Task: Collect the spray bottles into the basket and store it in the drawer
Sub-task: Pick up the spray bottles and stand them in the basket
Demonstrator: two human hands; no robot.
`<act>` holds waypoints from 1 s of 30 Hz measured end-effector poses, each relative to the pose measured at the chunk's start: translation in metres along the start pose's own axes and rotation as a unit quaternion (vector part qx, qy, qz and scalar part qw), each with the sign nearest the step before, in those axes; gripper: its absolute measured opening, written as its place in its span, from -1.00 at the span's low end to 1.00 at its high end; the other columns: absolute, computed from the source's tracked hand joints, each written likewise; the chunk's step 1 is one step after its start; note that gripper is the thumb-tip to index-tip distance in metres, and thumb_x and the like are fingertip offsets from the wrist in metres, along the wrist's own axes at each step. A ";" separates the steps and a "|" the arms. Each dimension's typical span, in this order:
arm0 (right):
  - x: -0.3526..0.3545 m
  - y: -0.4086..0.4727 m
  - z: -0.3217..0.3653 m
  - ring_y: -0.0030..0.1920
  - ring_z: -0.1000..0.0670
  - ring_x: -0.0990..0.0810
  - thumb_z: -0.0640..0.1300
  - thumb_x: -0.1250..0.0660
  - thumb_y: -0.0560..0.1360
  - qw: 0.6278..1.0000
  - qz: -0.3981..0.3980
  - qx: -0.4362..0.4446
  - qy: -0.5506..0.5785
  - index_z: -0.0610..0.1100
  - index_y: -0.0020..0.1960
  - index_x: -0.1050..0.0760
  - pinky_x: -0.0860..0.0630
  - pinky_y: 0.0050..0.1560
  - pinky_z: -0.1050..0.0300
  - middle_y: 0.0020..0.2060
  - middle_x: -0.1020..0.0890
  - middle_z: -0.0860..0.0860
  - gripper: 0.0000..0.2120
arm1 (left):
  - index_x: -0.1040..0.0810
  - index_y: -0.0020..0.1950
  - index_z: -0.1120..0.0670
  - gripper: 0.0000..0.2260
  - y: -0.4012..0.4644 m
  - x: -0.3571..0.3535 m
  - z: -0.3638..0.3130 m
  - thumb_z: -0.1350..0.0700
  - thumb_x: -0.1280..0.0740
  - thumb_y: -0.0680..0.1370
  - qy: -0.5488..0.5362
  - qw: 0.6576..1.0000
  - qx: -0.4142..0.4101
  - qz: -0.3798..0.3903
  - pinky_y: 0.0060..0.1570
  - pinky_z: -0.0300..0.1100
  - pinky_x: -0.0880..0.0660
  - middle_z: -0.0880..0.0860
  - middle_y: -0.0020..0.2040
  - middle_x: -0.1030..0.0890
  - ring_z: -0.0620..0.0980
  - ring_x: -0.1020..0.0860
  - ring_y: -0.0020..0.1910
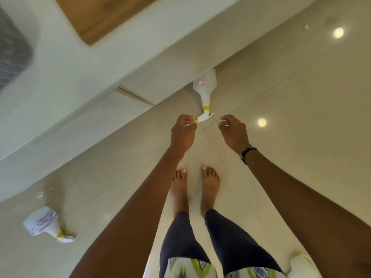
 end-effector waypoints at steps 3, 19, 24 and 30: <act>-0.031 0.037 -0.015 -0.11 -0.09 -0.53 -0.27 -0.18 0.52 1.000 0.015 0.011 -0.012 -0.27 0.16 -0.51 -0.43 -0.11 0.15 -0.10 -0.61 -0.13 -0.75 | -0.48 0.20 0.10 -0.77 0.044 -0.020 0.020 0.20 -0.25 0.54 -0.012 1.000 0.015 0.018 -0.16 -0.27 -0.45 0.06 0.15 -0.54 -0.10 -0.48 -0.09; -0.099 0.145 -0.041 0.00 -0.09 -0.63 -0.18 -0.36 0.44 0.995 -0.007 0.023 0.092 -0.17 0.12 -0.54 -0.57 0.08 -0.01 0.00 -0.67 -0.09 -0.74 | -0.40 0.34 0.05 -0.68 0.144 -0.091 0.060 0.23 -0.18 0.59 -0.029 0.994 0.007 0.103 0.11 -0.26 -0.37 0.03 0.27 -0.49 -0.05 -0.45 0.18; -0.085 0.102 -0.050 -0.05 -0.12 -0.64 -0.13 -0.37 0.43 0.999 0.016 0.004 0.043 -0.17 0.01 -0.60 -0.58 0.01 -0.05 -0.10 -0.69 -0.11 -0.81 | -0.39 0.33 0.08 -0.68 0.101 -0.085 0.071 0.24 -0.18 0.58 -0.040 0.991 0.047 0.115 -0.18 -0.39 -0.43 0.02 0.16 -0.52 -0.10 -0.50 0.00; -0.043 0.014 -0.024 -0.19 -0.07 -0.55 -0.07 -0.38 0.45 0.998 0.049 -0.010 0.031 -0.17 -0.06 -0.63 -0.47 -0.17 0.08 -0.25 -0.61 -0.05 -0.82 | -0.30 0.40 0.06 -0.61 0.025 -0.058 0.059 0.20 -0.22 0.57 -0.034 0.991 0.068 0.110 -0.12 -0.29 -0.42 0.11 0.21 -0.53 0.02 -0.51 0.12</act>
Point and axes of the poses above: each hand's wrist, its own y-axis towards the middle knuckle, its own x-axis out of the back of the hand, z = x × y, the point moved 9 cm from there along y, towards the middle knuckle
